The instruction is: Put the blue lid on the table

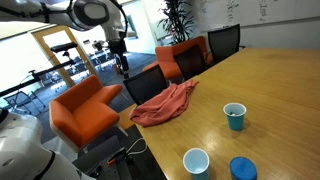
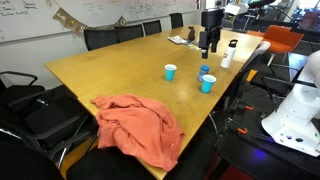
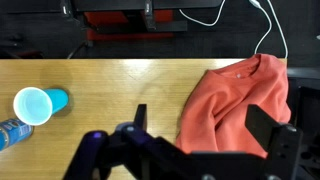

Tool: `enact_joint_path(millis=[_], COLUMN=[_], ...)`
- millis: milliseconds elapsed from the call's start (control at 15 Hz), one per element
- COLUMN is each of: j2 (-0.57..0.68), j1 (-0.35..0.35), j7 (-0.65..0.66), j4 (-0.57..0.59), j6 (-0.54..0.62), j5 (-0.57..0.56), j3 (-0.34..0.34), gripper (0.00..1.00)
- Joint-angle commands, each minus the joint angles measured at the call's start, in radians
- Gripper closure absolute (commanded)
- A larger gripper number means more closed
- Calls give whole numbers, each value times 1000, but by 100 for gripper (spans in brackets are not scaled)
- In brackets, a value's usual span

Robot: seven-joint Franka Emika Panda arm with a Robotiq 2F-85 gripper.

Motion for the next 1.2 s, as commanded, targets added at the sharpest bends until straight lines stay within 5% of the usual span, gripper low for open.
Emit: enact_joint_path(millis=[0,467,1133], j2=[1,-7,35], j1=[6,-31,-218], j7=[1,22,101], j4=[2,2,-35], j6=[-2,48,403], j5=[-2,-75,-282], j3=[-5,-27,-195], gripper=[0,0,0])
